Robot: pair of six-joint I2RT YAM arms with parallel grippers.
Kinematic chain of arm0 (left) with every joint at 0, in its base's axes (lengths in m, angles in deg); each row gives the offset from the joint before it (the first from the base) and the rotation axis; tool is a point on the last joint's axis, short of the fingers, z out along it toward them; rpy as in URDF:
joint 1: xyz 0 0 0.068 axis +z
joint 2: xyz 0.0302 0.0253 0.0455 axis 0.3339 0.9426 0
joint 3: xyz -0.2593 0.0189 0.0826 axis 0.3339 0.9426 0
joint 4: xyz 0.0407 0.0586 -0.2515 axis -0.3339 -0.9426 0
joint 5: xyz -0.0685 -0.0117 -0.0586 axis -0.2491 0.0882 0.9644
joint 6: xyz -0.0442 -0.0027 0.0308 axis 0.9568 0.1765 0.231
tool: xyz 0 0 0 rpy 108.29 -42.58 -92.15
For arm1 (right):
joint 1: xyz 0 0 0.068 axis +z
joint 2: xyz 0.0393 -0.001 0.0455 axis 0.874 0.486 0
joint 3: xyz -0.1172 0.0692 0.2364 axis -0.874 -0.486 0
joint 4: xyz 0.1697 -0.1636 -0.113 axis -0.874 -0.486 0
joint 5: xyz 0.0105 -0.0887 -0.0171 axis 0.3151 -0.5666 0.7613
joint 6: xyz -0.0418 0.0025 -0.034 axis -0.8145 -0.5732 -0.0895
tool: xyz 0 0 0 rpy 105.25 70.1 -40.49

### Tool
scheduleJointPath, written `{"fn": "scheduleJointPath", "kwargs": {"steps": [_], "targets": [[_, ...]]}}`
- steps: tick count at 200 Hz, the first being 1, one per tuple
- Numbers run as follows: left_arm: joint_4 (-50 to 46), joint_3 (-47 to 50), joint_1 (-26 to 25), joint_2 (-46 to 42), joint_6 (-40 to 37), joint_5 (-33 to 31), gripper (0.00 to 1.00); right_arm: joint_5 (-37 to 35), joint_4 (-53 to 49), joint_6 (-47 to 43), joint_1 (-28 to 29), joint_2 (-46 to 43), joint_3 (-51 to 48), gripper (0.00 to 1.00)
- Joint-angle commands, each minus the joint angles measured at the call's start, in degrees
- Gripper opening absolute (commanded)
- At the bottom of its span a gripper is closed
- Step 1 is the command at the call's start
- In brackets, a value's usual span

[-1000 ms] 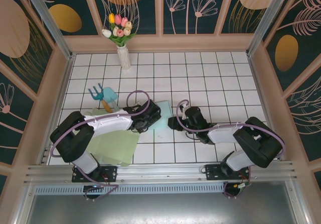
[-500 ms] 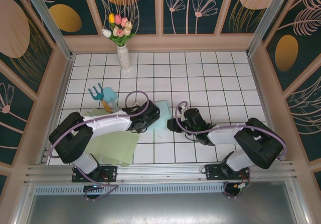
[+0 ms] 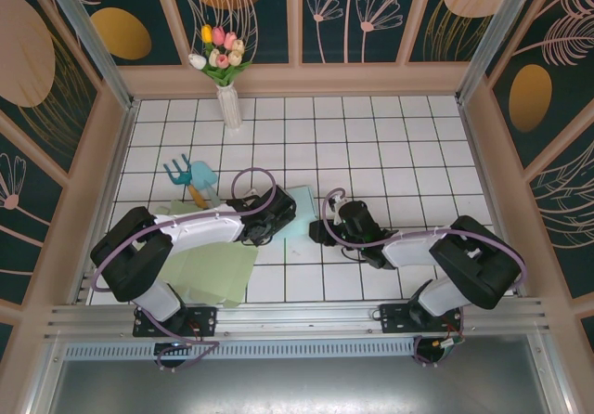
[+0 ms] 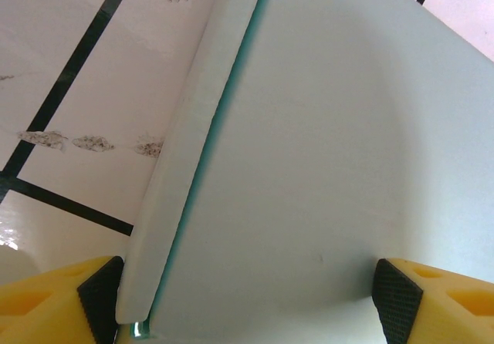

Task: Fold the paper box

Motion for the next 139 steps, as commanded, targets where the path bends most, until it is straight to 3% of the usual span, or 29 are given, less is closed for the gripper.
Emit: {"fn": "scheduleJointPath", "kwargs": {"steps": [1,139], "targets": [[-2.48,1.56,0.43,1.73,-0.27,-0.82,0.84,-1.04,-0.53,-0.86,0.58,1.58,1.02,0.4],[-3.27,1.64,0.48,2.3,-0.6,-1.94,0.84,2.1,3.83,-1.75,0.75,4.98,0.3,0.35]]}}
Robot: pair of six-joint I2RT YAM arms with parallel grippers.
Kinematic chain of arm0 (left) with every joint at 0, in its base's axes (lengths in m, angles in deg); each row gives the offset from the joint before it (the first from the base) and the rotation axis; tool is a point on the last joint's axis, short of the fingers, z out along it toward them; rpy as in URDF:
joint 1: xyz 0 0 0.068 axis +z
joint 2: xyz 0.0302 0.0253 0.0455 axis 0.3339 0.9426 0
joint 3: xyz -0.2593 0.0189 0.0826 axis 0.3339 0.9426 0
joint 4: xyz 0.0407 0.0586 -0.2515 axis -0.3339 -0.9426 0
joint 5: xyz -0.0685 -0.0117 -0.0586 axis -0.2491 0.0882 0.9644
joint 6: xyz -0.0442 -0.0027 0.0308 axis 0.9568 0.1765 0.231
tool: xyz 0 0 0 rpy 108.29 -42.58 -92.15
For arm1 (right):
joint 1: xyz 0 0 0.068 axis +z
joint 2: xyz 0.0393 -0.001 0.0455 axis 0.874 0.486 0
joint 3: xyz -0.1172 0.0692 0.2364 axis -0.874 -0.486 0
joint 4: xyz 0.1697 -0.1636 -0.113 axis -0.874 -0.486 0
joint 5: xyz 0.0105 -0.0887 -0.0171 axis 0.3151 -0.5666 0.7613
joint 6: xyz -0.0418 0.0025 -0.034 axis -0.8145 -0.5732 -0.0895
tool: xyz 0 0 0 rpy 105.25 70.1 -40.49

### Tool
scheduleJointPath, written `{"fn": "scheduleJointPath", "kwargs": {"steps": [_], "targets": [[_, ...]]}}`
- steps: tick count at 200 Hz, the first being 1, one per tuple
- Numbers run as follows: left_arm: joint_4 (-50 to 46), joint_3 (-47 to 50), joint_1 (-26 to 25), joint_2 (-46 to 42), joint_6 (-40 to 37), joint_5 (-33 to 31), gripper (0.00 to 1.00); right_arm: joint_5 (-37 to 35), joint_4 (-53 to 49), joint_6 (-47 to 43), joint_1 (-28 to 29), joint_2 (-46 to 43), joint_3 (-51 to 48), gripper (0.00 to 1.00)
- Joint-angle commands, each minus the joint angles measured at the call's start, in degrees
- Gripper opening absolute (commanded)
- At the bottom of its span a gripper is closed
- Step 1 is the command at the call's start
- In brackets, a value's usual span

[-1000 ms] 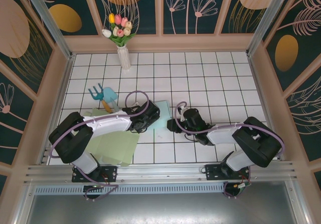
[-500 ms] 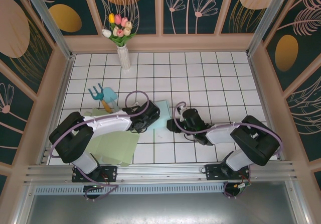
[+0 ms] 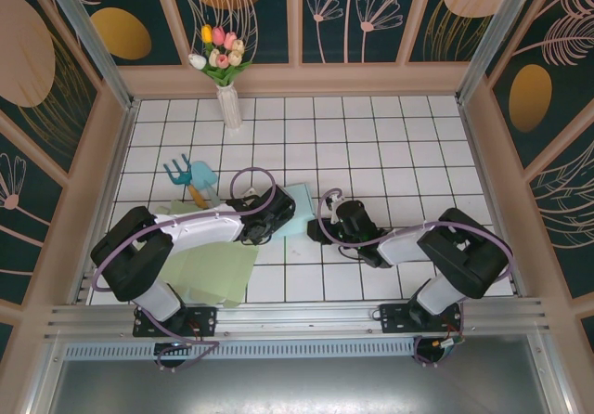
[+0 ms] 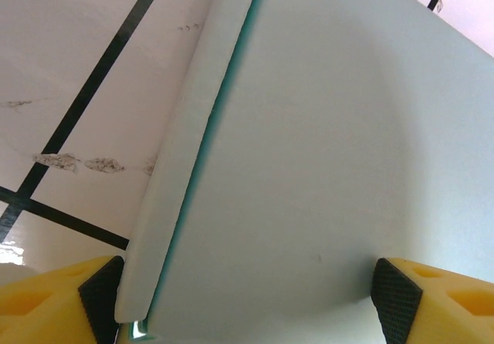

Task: Fold the paper box

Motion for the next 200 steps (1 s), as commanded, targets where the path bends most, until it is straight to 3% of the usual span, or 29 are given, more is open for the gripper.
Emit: {"fn": "scheduleJointPath", "kwargs": {"steps": [1,44,122,200], "targets": [[-3.57,1.4,0.34,2.15,-0.61,-0.18,0.84,2.29,-1.66,-0.43,0.77,0.12,-0.34,0.35],[-3.57,1.44,0.32,2.34,-0.88,-0.11,0.84,-0.5,-3.75,-3.14,0.78,-1.13,0.04,0.35],[-3.66,1.45,0.36,3.65,-2.55,0.86,0.84,1.83,3.1,-10.67,0.78,2.46,-1.6,0.35],[-6.55,0.04,0.32,3.99,-4.83,0.09,0.85,-0.62,11.73,-16.49,0.78,9.28,-3.24,0.35]]}}
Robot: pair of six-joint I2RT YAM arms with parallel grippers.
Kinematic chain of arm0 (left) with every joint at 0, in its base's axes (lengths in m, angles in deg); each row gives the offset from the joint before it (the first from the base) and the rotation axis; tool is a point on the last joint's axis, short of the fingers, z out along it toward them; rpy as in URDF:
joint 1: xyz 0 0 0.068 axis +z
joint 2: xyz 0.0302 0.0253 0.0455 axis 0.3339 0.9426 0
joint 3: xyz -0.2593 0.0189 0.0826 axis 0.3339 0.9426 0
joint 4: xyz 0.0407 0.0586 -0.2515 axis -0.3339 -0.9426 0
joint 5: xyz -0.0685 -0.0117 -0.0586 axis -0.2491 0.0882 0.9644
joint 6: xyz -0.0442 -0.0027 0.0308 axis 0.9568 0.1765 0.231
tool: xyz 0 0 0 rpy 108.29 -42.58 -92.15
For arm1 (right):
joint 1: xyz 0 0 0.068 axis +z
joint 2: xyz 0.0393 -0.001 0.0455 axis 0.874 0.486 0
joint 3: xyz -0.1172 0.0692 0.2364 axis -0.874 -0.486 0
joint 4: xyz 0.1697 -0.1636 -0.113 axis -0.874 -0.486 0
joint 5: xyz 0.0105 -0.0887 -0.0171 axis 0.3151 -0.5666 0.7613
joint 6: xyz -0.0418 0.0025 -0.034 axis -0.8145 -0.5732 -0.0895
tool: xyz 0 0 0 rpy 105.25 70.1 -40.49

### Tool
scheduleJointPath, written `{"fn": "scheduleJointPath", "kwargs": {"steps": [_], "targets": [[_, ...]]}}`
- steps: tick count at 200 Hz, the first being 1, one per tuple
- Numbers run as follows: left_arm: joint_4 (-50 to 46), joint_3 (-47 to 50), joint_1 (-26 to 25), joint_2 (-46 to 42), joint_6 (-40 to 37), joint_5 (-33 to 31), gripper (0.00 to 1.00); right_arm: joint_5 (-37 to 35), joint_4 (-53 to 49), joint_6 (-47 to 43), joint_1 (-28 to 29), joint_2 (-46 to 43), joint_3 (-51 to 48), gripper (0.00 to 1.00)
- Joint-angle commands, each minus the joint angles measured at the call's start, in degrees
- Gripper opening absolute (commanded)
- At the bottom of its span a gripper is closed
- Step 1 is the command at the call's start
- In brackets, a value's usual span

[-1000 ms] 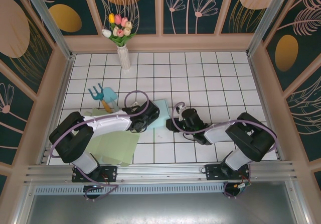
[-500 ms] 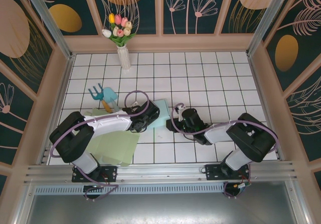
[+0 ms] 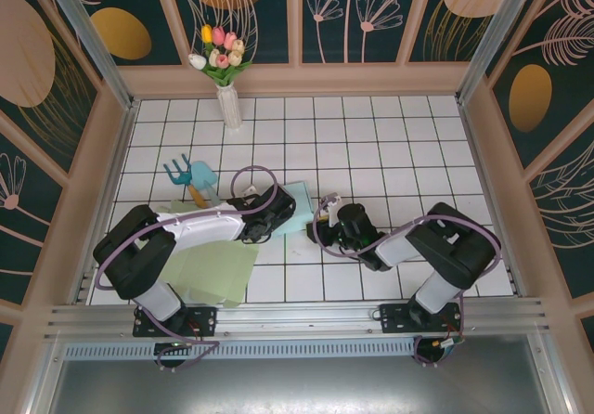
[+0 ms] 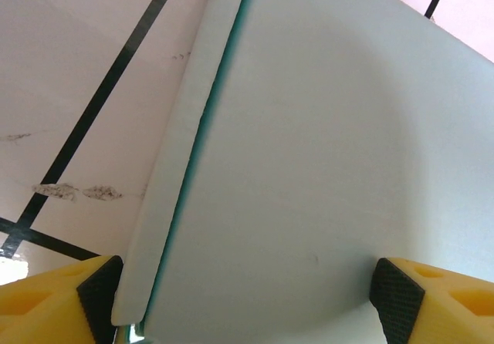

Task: Fold the paper box

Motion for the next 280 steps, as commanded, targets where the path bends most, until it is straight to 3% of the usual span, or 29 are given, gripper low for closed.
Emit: {"fn": "scheduleJointPath", "kwargs": {"steps": [1,48,90,164,280], "targets": [[-6.9,0.6,-0.01,2.98,-2.43,1.7,0.85,0.29,0.24,-3.09,0.78,4.0,-1.01,0.35],[-7.74,0.51,0.41,3.44,-3.04,0.89,0.85,0.31,0.49,-1.67,0.71,4.51,-1.22,0.37],[-7.38,-0.07,1.72,6.44,-4.06,1.6,0.85,1.03,-5.86,1.18,0.71,-4.03,-1.23,0.39],[-7.39,-0.1,2.65,8.31,-4.63,1.5,0.85,-4.0,-20.52,5.15,0.39,-17.39,0.24,0.41],[-6.93,0.08,2.7,8.55,-5.21,2.12,0.84,5.36,-16.41,4.89,-4.85,-10.2,4.53,0.38]]}}
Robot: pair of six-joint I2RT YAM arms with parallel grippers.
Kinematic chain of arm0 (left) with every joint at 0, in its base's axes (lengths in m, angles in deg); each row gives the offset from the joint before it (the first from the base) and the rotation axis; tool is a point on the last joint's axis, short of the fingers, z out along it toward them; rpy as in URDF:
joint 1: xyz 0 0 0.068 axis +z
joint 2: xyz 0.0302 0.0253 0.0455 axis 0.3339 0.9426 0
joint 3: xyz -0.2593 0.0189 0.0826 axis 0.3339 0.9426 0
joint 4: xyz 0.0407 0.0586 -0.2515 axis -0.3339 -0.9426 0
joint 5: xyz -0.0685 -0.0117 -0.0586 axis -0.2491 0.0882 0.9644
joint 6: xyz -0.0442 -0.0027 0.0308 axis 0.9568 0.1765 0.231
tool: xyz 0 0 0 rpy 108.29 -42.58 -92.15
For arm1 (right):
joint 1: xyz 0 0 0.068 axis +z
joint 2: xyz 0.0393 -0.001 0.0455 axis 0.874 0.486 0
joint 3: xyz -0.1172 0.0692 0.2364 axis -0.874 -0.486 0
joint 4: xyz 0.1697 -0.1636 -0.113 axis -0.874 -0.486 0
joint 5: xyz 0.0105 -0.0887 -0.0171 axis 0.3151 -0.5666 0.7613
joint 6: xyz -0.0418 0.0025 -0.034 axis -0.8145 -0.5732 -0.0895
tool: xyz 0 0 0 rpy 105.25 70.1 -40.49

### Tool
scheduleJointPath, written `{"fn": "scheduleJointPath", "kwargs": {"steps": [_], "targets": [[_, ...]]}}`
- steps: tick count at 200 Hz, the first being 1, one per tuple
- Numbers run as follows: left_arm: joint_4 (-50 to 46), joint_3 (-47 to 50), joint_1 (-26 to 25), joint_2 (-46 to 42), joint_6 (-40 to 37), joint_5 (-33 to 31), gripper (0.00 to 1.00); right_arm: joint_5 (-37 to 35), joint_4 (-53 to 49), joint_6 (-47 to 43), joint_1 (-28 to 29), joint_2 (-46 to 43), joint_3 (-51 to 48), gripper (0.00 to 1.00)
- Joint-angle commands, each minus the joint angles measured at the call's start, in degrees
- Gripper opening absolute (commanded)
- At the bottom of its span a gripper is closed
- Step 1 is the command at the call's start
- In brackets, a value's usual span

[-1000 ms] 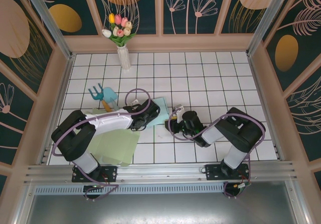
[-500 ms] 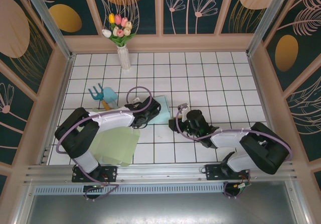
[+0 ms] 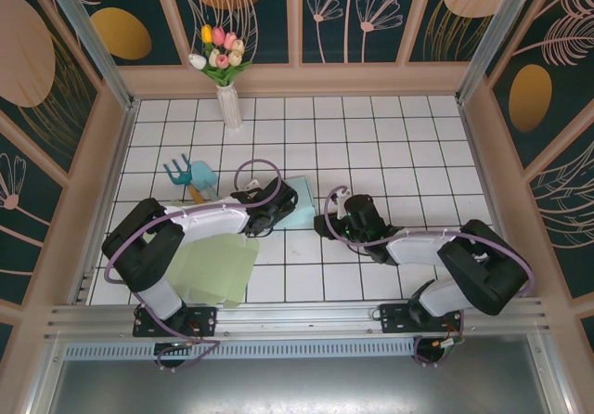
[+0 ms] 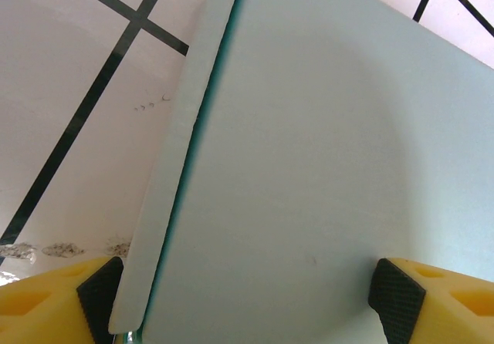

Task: Fold the paper box

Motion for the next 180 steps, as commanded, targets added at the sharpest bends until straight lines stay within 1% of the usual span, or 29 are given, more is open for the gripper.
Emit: {"fn": "scheduleJointPath", "kwargs": {"steps": [1,60,97,137,180], "targets": [[-7.8,3.07,0.7,4.95,-2.12,3.06,0.84,3.8,3.0,0.64,-0.85,2.08,1.51,0.38],[-7.76,3.0,0.68,4.93,-2.44,3.06,0.84,7.81,7.49,0.77,-1.24,5.74,2.12,0.39],[-7.54,2.98,0.67,5.21,-2.63,3.24,0.84,7.38,6.5,0.55,-1.61,6.85,3.66,0.43],[-7.34,2.93,0.69,5.2,-3.05,3.33,0.84,8.42,6.26,0.99,-2.83,9.64,5.26,0.43],[-7.46,2.6,0.72,5.54,-3.38,3.15,0.84,12.1,8.02,1.23,-3.0,11.69,6.17,0.43]]}}
